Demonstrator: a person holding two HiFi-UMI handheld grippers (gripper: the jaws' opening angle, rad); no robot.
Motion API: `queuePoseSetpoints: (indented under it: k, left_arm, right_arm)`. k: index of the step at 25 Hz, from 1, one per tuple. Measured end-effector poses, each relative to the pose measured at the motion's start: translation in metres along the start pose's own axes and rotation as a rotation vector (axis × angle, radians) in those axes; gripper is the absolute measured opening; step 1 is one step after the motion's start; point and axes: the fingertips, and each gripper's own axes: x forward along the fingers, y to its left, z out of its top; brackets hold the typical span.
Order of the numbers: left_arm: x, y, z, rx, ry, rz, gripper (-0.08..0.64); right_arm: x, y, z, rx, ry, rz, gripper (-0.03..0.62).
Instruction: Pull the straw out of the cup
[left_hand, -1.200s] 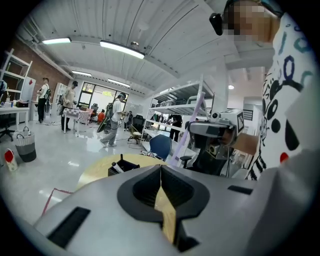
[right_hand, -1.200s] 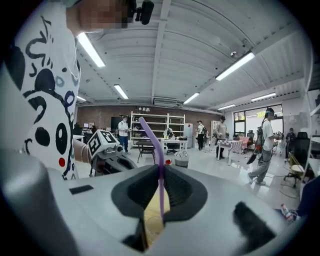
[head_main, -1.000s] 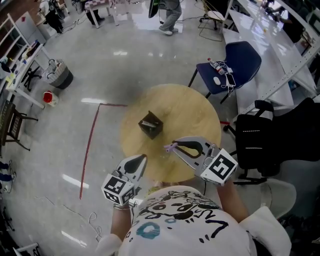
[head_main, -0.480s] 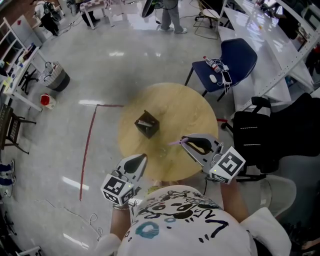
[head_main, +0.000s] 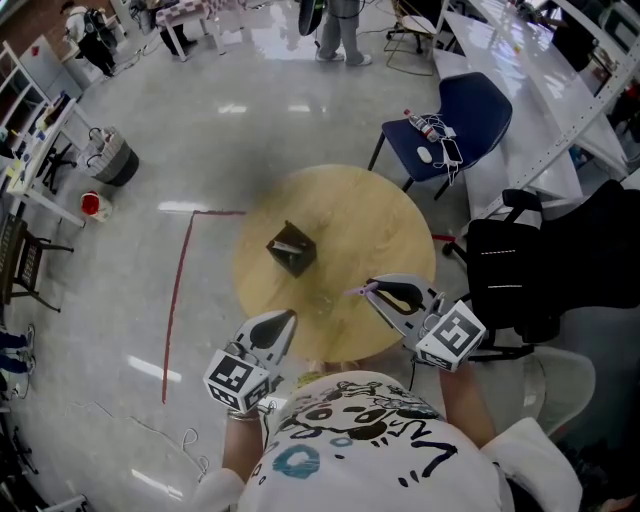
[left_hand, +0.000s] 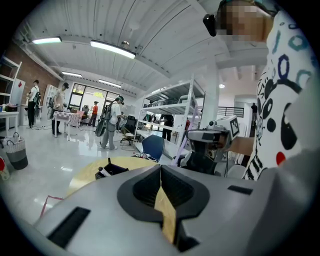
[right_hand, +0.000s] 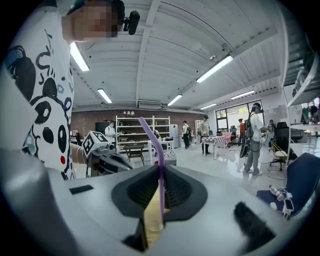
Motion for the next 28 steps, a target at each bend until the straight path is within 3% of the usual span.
queuePoseSetpoints:
  k: [12,28]
  left_arm:
    - [-0.004,0.002,-0.006,0.000,0.019,0.024,0.015]
    - [-0.010,-0.002,-0.009,-0.009,0.018,0.030,0.015]
  right_arm:
    - [-0.008,-0.002,-0.026,0.028,0.045,-0.031,0.040]
    - [-0.007,-0.001,-0.034,0.017,0.088,-0.042,0.040]
